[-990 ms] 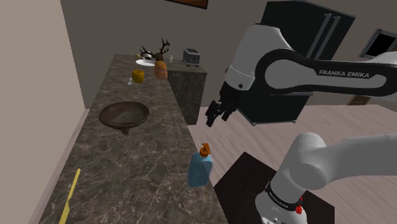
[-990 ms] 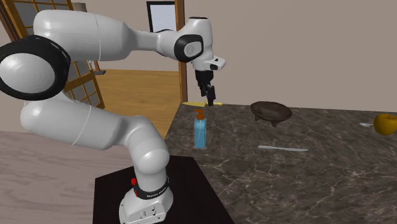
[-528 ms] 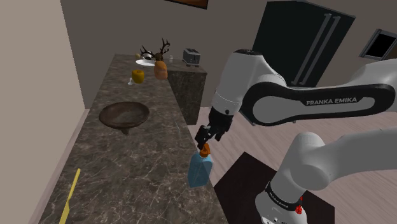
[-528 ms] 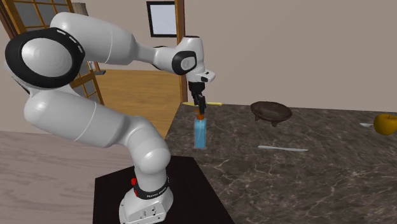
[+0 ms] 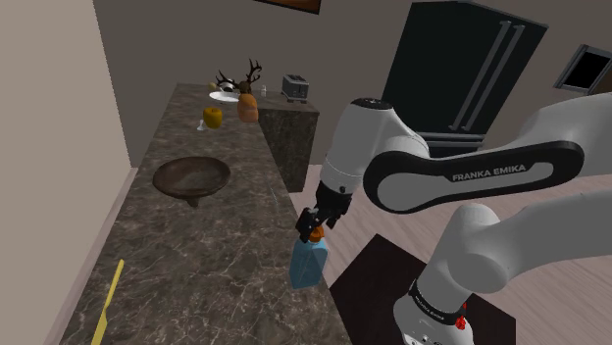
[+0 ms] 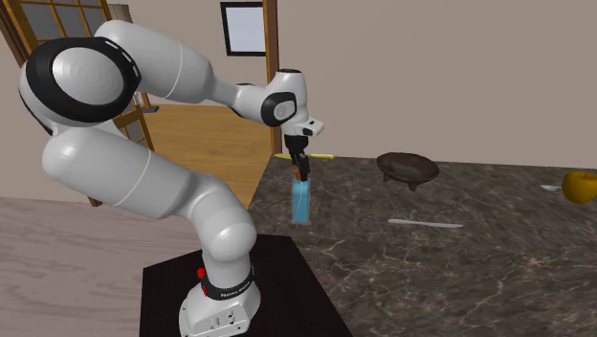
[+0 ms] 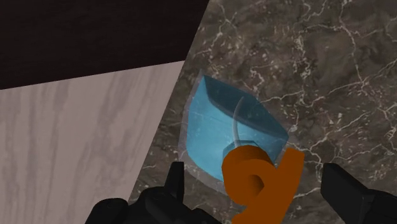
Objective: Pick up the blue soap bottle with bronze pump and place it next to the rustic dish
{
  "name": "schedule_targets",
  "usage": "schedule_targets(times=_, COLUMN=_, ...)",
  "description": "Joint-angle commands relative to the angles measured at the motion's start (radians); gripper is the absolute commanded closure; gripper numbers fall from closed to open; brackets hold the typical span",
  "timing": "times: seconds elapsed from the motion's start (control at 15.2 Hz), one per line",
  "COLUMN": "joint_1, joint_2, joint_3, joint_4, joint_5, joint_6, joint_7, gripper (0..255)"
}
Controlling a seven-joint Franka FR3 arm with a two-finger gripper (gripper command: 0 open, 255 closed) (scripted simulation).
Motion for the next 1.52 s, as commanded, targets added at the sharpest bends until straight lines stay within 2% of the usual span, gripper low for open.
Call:
schedule_targets(times=0.0, joint_1=0.0, joint_2=0.003, joint_3=0.002, joint_4=-0.002, joint_5=0.001, joint_6=0.006, joint_7=0.0, gripper=0)
schedule_targets(times=0.33, joint_1=0.0, joint_2=0.003, joint_3=0.001, joint_4=-0.002, joint_5=0.001, joint_6=0.006, joint_7=0.0, gripper=0)
schedule_targets(times=0.4, joint_1=0.0, joint_2=0.003, joint_3=0.001, joint_4=-0.002, joint_5=0.001, joint_6=0.006, joint_7=0.0, gripper=255)
schedule_targets(times=0.99, joint_1=0.0, joint_2=0.003, joint_3=0.002, joint_4=-0.002, joint_5=0.001, joint_6=0.006, joint_7=0.0, gripper=255)
schedule_targets(times=1.45, joint_1=-0.007, joint_2=-0.035, joint_3=-0.027, joint_4=0.07, joint_5=-0.022, joint_6=-0.104, joint_7=0.001, gripper=255)
